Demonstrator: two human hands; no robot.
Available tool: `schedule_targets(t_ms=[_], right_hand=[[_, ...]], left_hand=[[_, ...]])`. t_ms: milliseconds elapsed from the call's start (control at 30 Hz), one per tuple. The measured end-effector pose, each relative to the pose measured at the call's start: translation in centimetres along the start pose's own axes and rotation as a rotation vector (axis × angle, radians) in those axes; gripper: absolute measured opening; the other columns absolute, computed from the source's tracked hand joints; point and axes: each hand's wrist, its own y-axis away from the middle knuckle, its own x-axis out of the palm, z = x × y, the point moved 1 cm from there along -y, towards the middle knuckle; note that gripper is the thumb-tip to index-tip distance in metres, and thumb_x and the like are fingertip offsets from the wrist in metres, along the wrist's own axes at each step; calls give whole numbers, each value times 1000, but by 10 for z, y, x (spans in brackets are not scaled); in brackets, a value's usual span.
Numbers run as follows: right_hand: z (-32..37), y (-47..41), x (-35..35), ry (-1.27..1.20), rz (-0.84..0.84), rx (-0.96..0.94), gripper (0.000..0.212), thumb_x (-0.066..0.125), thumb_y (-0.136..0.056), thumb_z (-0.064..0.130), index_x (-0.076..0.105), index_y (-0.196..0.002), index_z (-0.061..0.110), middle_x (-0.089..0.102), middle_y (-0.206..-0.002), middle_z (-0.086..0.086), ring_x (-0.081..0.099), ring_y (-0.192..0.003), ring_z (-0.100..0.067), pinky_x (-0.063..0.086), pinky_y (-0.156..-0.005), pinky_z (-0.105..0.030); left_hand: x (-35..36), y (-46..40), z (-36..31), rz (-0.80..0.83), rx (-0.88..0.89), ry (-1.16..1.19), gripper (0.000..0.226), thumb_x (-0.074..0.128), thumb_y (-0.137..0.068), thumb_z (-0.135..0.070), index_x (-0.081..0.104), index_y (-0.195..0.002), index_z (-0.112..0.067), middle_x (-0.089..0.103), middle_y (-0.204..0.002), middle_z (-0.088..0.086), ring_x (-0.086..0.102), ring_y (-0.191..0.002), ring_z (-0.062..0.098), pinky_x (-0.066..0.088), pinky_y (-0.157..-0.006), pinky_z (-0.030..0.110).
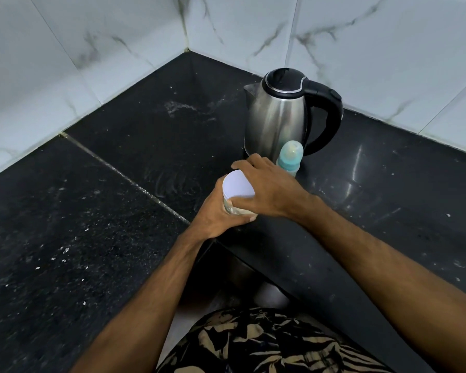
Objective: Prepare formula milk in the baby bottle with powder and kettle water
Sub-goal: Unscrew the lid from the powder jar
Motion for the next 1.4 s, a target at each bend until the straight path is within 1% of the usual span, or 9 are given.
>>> schedule_targets(t_ms=[167, 300, 400, 533, 667, 867, 1033, 1233, 1400], right_hand=[[-4, 1, 5, -307, 117, -99, 76, 72, -76, 31, 40, -145, 26, 39, -143, 2, 40, -130, -15, 38, -104, -28], [-5, 0, 4, -90, -37, -41, 73, 68, -79, 54, 45, -141, 21, 46, -137, -1, 48, -122, -19, 47, -99, -39], [0, -1, 3, -64, -19, -58, 65, 69, -80, 45, 50, -137, 21, 49, -129, -1, 48, -114, -19, 47, -93, -37], [-1, 0, 2, -305, 88, -106, 73, 72, -75, 31, 44, -142, 23, 40, -140, 2, 40, -127, -16, 38, -102, -29], [-4, 2, 3, -18, -7, -4, 76, 69, -78, 58, 45, -141, 22, 47, -132, -2, 47, -117, -19, 47, -97, -41], [-4, -1, 3, -204, 152, -81, 81, 74, -75, 37, 37, -147, 26, 39, -141, 2, 39, -127, -18, 37, -102, -31], [-3, 3, 2, 108, 23, 15, 88, 61, -77, 69, 37, -146, 21, 47, -134, -4, 48, -117, -22, 44, -100, -43], [1, -1, 0, -3, 65, -40, 80, 70, -75, 53, 41, -144, 23, 46, -129, -1, 44, -116, -19, 42, -96, -37], [-2, 1, -8, -91, 91, -98, 90, 73, -74, 43, 29, -151, 29, 43, -132, -1, 40, -118, -19, 42, -100, -38]], left_hand=[[0, -1, 2, 3, 5, 6, 97, 89, -68, -6, 31, -142, -32, 49, -130, -25, 47, -112, -27, 38, -88, -1], [0, 1, -2, -3, 4, -1, 105, 95, -64, -20, 31, -147, -33, 55, -134, -16, 53, -121, -7, 45, -88, 6], [1, 1, -2, -7, 14, 16, 106, 94, -65, -13, 32, -149, -28, 54, -141, -8, 52, -126, 2, 43, -93, 5], [2, 0, -1, -3, 20, 26, 103, 92, -66, -8, 32, -148, -26, 51, -144, -6, 50, -129, 4, 41, -94, 4], [1, 0, -2, -12, 8, 17, 112, 95, -63, -16, 29, -152, -24, 52, -144, -5, 50, -132, 9, 44, -103, 20], [1, 1, 0, -2, 35, 30, 106, 93, -65, -6, 30, -149, -24, 52, -143, -6, 51, -128, 1, 42, -96, 6], [0, 0, 1, -1, 22, 11, 109, 94, -59, -26, 30, -146, -33, 54, -138, -11, 53, -126, 3, 46, -92, 12], [1, 0, 2, -1, 33, 20, 104, 93, -65, -12, 28, -143, -35, 51, -143, -8, 49, -130, 6, 42, -96, 6], [0, 0, 2, 9, 41, 21, 113, 96, -58, -33, 30, -149, -29, 51, -145, -10, 49, -133, 4, 44, -106, 21]])
